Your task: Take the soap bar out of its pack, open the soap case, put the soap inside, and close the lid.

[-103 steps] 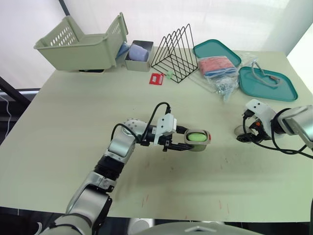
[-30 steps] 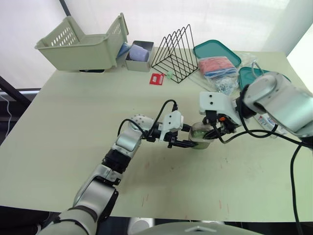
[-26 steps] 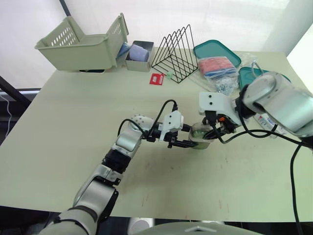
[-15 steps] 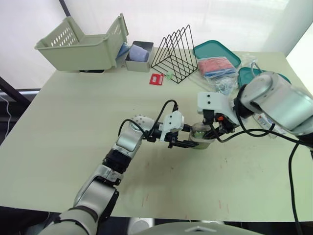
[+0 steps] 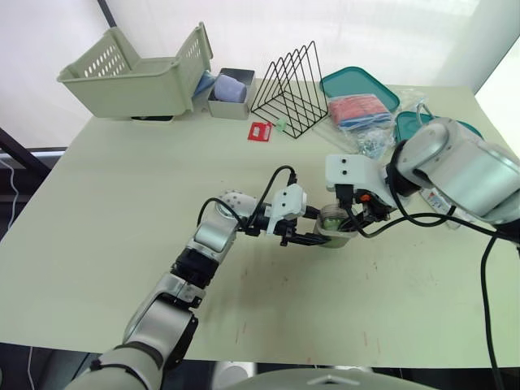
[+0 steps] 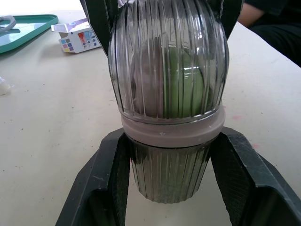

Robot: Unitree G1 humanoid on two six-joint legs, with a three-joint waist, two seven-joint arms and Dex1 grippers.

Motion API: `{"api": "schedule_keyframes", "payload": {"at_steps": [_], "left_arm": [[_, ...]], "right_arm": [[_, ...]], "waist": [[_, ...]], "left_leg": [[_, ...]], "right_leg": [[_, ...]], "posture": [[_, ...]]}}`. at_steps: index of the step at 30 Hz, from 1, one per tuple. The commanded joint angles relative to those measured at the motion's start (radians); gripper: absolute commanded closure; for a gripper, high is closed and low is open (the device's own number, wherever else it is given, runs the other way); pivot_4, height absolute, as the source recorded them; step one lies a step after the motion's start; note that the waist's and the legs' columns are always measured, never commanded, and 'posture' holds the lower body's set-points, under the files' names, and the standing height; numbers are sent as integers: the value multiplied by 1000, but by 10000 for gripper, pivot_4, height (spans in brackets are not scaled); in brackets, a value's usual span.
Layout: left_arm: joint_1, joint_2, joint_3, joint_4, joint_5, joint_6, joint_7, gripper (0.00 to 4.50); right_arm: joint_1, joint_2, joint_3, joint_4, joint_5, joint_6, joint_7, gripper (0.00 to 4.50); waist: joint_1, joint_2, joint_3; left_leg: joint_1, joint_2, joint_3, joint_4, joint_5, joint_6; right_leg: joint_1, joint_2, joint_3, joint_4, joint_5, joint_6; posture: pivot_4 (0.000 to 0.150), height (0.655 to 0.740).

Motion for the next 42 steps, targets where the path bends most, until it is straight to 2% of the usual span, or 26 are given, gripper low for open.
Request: {"api": "schedule_keyframes", "payload": {"at_steps": [1,7,9,10,11,12,13,28,42], "left_arm": [[-3,-2,14,-13,-12,-4,7,24817],[0,-1,14,-15,-11,-3,8,24817],[1,0,14,-16,-11,-2,8,24817],[1,0,14,-17,-12,-2,8,24817],[2,0,14,-17,-12,-1,7,24817],[2,1,13,-18,-13,-1,7,24817],[2,1,13,-18,-13,-1,7,24817],[8,-2,11,-27,-17,4,8,24817],[4,0,12,-25,-16,6,6,24817]], "right_arm": [[5,-8,42,-17,-2,2,-2,26972],[7,-6,36,-19,1,-3,-3,26972],[9,0,27,-15,0,-6,-9,16360],[9,0,26,-14,-3,-11,-12,13179],[9,0,26,-14,-4,-15,-15,7689],[9,1,25,-11,-8,-19,-20,3826],[9,0,26,-10,-11,-24,-24,3087],[26,-26,3,-7,-2,-34,-35,3087],[100,-126,-40,-17,-2,-51,-33,3087]], "waist": [[0,0,0],[0,0,0],[0,0,0],[1,0,0],[1,0,0],[1,1,0],[1,1,0],[1,1,0],[2,1,0]], "left_leg": [[0,0,0,0,0,0],[0,0,0,0,0,0],[0,0,0,0,0,0],[0,0,0,0,0,0],[0,0,0,0,0,0],[-1,0,0,0,0,0],[-1,0,0,1,0,0],[-1,0,0,1,0,0],[-1,0,0,1,0,0]], "right_leg": [[0,0,0,0,0,0],[0,0,0,0,0,0],[0,0,0,0,0,0],[0,0,0,0,0,0],[0,0,0,0,0,0],[0,0,0,0,0,0],[-1,0,0,0,0,0],[-1,0,0,0,0,0],[-1,0,0,0,0,0]], "posture": [[1500,7400],[1500,7400],[1500,7400],[1500,7400],[1500,7400],[1500,7400],[1500,7400],[1500,7400],[1500,7400]]}}
